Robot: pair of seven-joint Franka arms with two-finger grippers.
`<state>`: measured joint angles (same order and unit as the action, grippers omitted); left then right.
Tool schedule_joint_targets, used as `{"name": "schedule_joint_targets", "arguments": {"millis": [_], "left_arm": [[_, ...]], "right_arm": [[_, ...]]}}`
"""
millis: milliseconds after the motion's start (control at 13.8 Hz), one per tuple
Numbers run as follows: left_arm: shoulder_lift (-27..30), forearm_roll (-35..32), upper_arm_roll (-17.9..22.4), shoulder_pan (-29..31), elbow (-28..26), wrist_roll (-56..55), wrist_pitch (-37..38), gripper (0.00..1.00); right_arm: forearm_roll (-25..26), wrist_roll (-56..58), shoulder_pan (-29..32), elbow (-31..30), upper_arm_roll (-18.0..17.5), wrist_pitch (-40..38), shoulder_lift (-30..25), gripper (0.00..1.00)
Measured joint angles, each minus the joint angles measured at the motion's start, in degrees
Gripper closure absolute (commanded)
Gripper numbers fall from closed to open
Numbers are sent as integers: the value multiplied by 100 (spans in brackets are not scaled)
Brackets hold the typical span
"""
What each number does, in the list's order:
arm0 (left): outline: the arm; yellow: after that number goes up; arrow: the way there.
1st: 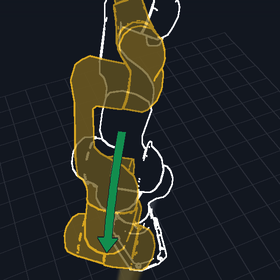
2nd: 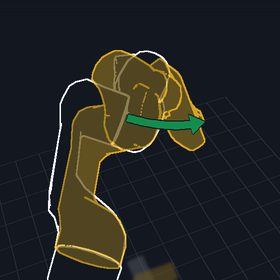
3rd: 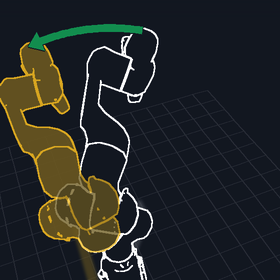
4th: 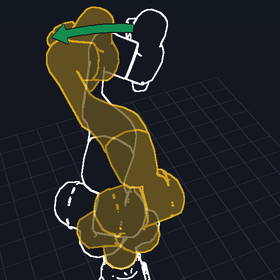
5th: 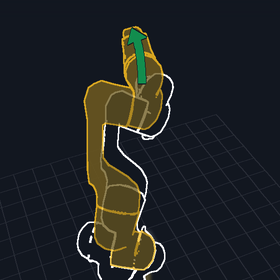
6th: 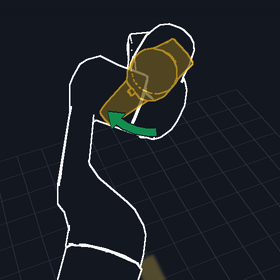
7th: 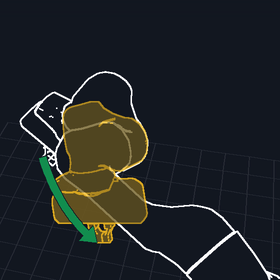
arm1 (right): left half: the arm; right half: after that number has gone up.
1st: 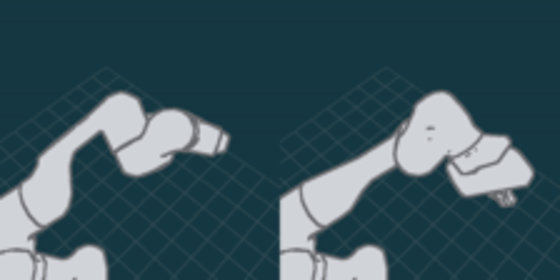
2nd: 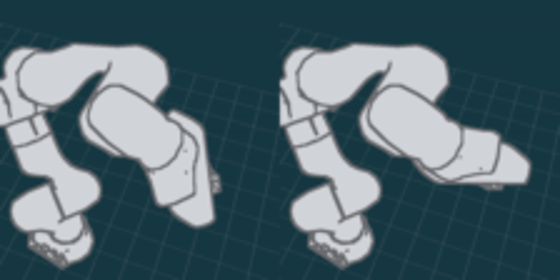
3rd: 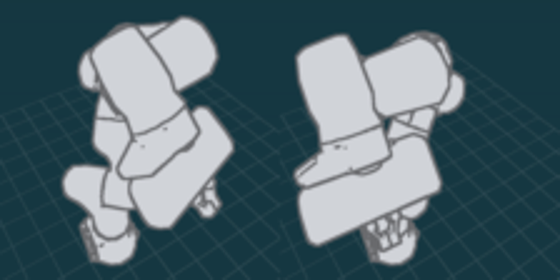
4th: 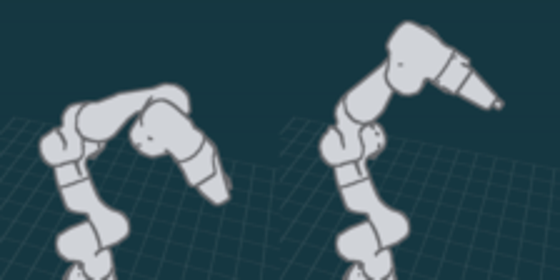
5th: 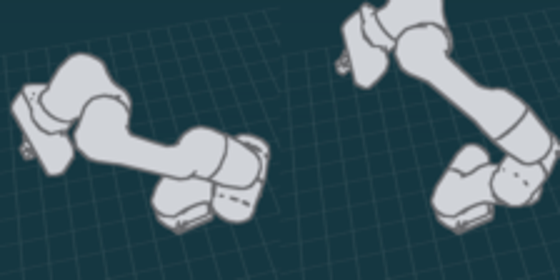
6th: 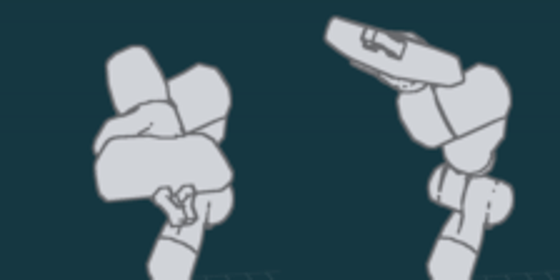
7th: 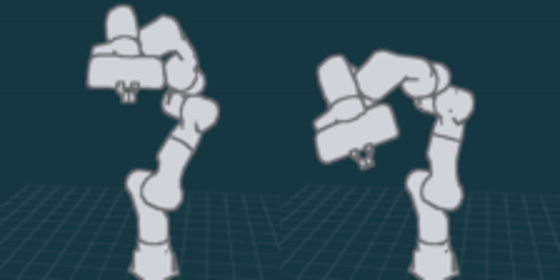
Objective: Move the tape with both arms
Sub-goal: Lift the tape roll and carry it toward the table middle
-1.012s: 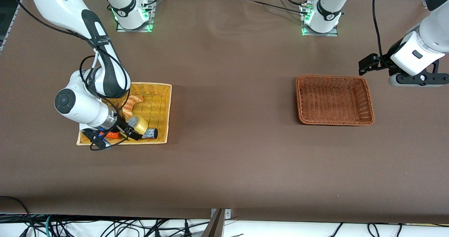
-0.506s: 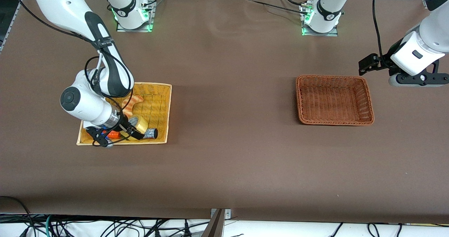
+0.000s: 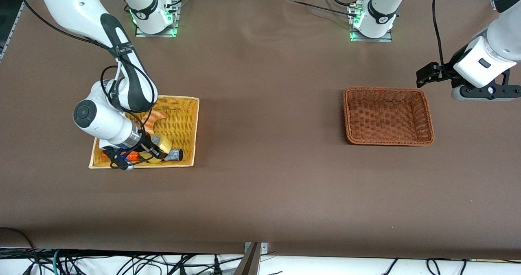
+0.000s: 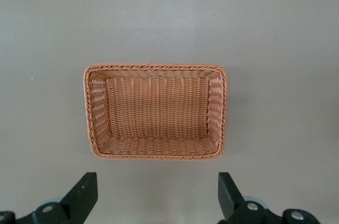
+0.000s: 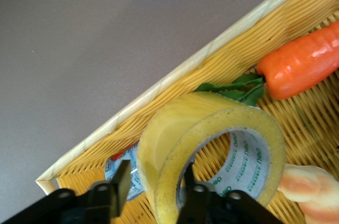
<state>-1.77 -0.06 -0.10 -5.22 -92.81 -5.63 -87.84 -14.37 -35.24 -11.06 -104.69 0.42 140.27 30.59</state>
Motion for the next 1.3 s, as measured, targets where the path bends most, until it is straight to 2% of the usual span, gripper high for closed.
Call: {"name": "schedule_joint_targets", "arguments": {"millis": [506,867,1012,1157,1301], "left_arm": [[0,0,2,27,0,0,0,0],[-1,0,-22,35,1,0,-3,0],[0,1,-68,30,13,0,-10,0],[1,1,-88,28,16,0,-12,0],[2,1,-87,30,16,0,-12,0]], "right_arm": [[-1,138,-4,17,-56,-2,-29,100],[0,-20,-48,65,-478,-536,-480,100],[132,-404,-332,91,-658,-565,-592,100],[639,-854,-898,179,-704,-565,-596,100],[893,-1233,-1417,285,-714,-565,-502,100]]}}
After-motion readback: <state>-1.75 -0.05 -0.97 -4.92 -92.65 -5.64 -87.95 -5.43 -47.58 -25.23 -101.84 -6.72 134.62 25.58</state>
